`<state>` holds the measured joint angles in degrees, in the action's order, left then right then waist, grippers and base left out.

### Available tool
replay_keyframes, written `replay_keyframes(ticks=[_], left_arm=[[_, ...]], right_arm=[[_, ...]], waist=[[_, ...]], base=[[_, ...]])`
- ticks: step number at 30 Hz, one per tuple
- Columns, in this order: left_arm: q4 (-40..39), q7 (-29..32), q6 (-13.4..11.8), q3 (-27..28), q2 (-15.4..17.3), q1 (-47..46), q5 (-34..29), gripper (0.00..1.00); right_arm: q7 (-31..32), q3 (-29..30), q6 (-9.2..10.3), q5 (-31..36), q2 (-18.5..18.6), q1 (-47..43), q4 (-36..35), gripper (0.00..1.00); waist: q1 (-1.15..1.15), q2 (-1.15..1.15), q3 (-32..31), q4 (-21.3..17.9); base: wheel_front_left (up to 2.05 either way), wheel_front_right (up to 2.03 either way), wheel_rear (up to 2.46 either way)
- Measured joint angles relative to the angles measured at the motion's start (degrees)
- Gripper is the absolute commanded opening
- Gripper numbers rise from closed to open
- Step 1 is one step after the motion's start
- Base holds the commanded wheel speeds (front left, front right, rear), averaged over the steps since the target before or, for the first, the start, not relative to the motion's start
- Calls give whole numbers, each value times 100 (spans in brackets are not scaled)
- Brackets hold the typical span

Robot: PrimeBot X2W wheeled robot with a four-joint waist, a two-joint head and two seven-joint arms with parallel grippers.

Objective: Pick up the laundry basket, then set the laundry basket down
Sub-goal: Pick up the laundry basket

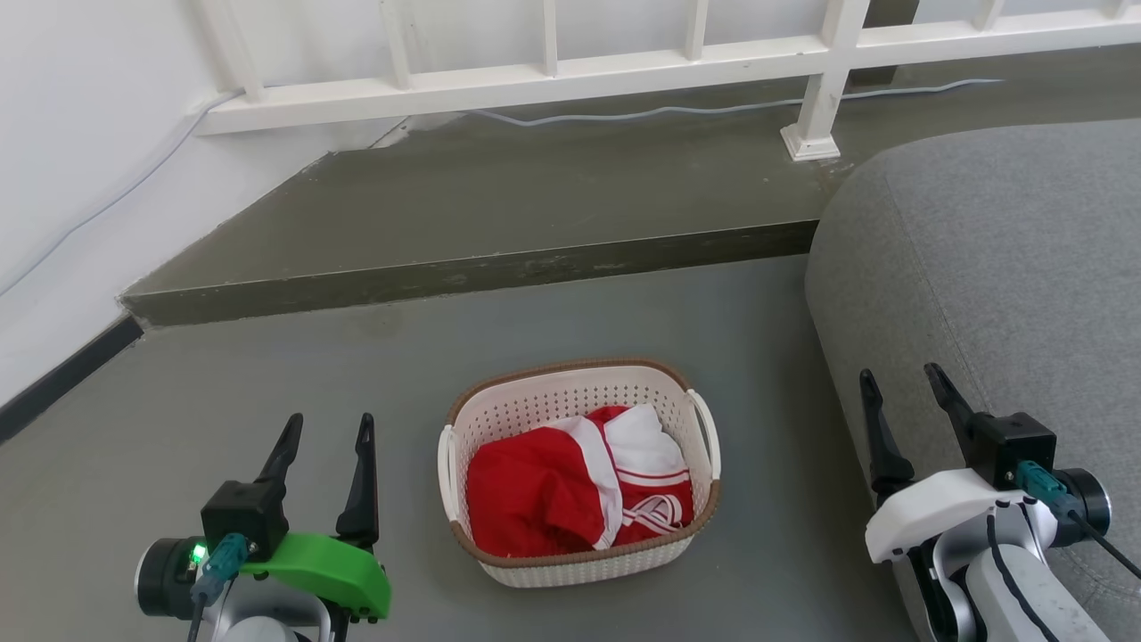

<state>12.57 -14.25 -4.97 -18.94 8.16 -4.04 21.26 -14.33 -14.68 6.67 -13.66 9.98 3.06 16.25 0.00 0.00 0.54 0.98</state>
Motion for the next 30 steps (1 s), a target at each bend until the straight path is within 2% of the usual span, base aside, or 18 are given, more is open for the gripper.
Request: replay_keyframes(ticks=[16, 30], left_arm=[[-73, 0, -1, 15, -7, -7, 0, 100], [-231, 0, 0, 40, -24, -263, 0, 100]], right_arm=[[0, 59, 8, -1, -59, 8, -49, 100], [1, 78, 42, 1, -122, 299, -187, 100]], waist=[[0, 0, 347, 7], [0, 0, 1116, -16]], base=[[0, 0, 0], [0, 0, 0]])
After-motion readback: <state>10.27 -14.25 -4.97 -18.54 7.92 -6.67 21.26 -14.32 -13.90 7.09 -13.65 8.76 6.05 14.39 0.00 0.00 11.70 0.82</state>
